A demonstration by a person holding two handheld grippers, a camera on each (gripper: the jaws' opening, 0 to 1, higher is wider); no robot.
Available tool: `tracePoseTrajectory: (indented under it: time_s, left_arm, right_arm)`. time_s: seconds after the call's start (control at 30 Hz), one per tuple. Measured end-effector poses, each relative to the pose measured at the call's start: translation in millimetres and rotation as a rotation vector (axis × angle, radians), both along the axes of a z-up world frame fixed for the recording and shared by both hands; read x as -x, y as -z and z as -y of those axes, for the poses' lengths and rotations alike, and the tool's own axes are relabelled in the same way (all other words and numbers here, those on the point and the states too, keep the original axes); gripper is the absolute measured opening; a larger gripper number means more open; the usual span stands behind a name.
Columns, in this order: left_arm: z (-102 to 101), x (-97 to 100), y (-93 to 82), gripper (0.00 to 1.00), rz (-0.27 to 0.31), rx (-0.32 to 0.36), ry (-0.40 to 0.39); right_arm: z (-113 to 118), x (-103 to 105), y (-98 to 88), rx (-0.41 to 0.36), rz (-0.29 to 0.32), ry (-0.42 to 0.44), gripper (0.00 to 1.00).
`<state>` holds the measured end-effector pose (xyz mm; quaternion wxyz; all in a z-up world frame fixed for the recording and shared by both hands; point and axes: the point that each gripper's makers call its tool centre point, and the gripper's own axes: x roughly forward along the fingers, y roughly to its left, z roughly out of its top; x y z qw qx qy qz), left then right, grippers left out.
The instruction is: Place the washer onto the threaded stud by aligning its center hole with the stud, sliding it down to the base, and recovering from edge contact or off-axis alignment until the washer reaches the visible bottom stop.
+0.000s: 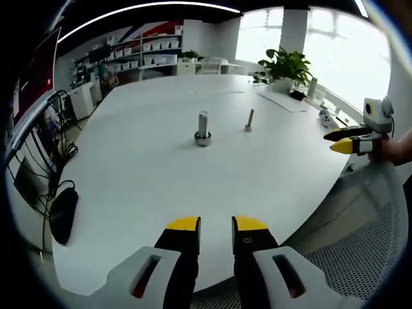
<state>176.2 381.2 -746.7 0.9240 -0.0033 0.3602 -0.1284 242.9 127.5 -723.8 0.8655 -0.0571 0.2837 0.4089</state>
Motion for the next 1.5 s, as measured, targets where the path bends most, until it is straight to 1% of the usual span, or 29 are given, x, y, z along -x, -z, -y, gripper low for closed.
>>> tracePoseTrajectory:
  time_s: [0.1,1.5]
  left_arm:
    - [-0.5,0.1,0.9,0.17,-0.004,-0.003,0.0]
    - [-1.1,-0.2,1.5,0.16,-0.006,-0.002,0.002]
  right_arm:
    - [-0.4,0.5,-0.8,0.004,0.012,-0.006,0.36]
    - [1.0,0.1,4.5,0.03,0.004,-0.002,0.36]
